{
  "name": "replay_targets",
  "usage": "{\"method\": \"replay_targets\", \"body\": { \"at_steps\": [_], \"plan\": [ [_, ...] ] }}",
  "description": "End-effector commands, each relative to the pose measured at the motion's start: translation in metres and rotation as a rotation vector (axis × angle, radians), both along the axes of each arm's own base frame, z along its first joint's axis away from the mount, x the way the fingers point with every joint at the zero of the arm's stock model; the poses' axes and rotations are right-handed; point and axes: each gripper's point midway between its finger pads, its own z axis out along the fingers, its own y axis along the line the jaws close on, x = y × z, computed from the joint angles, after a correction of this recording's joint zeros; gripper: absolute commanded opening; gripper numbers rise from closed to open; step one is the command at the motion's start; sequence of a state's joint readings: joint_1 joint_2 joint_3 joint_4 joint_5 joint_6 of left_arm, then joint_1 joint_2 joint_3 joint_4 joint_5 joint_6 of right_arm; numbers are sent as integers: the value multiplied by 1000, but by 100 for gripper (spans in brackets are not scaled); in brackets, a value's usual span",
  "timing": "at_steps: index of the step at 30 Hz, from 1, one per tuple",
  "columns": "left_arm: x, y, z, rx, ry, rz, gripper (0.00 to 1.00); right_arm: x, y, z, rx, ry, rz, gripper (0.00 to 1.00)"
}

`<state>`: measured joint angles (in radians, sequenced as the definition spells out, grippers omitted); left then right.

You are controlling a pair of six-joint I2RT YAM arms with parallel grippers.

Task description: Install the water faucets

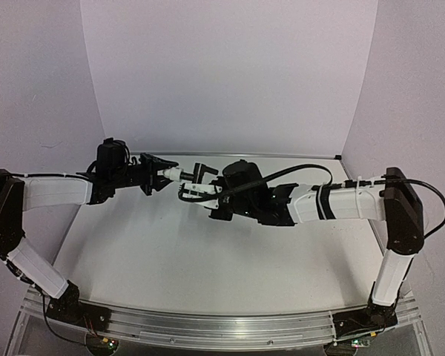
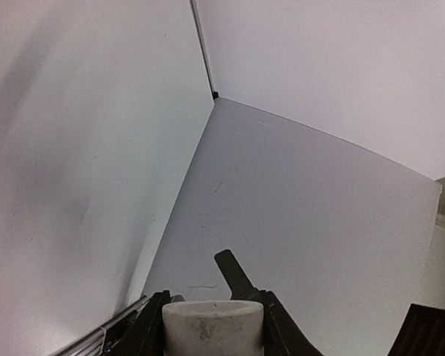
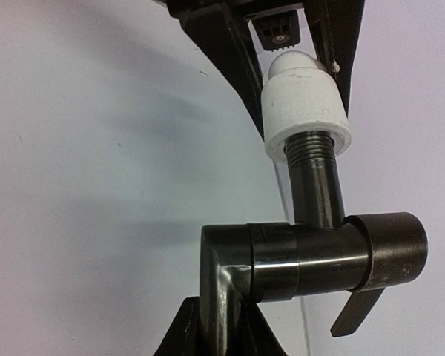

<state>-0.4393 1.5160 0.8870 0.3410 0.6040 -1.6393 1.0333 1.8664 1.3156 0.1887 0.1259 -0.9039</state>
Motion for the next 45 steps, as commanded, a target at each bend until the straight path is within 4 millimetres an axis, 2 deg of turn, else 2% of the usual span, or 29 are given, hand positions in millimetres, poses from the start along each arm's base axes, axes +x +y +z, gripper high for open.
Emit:
{"method": "replay_targets", "body": {
  "at_steps": [1, 7, 9, 12, 15, 23, 29, 34, 39, 40, 42, 43, 45],
  "plan": [
    [0, -8, 48, 119, -395, -77, 13, -29, 31, 67, 311, 276, 175, 0],
    [-8, -23, 63, 203, -687, -241, 13, -42, 20, 100, 517, 726, 335, 0],
    [-17, -30, 67, 187, -767, -315, 14, -36, 13, 108, 570, 872, 357, 0],
    [-36, -39, 73, 122, -889, -447, 14, -40, 9, 119, 619, 1080, 411, 0],
    [-48, -44, 76, 79, -978, -536, 14, -61, 8, 132, 616, 1215, 531, 0],
    [-75, -45, 93, -4, -1203, -675, 10, -93, -2, 151, 563, 1418, 699, 0],
    [-95, -33, 109, -8, -1420, -597, 8, -97, -8, 161, 593, 1430, 732, 0],
    [-96, -30, 113, 9, -1479, -547, 9, -95, -9, 178, 629, 1450, 748, 0],
    [-72, -25, 115, 133, -1438, -465, 27, -80, -21, 172, 674, 1428, 695, 0],
    [-70, -24, 116, 146, -1426, -467, 37, -76, -25, 169, 689, 1407, 680, 0],
    [-66, -23, 119, 166, -1400, -452, 61, -68, -28, 158, 706, 1378, 644, 0],
    [-65, -22, 121, 173, -1386, -439, 76, -64, -29, 151, 707, 1362, 629, 0],
    [-64, -19, 124, 180, -1362, -417, 98, -59, -28, 138, 698, 1354, 605, 0]
  ]
}}
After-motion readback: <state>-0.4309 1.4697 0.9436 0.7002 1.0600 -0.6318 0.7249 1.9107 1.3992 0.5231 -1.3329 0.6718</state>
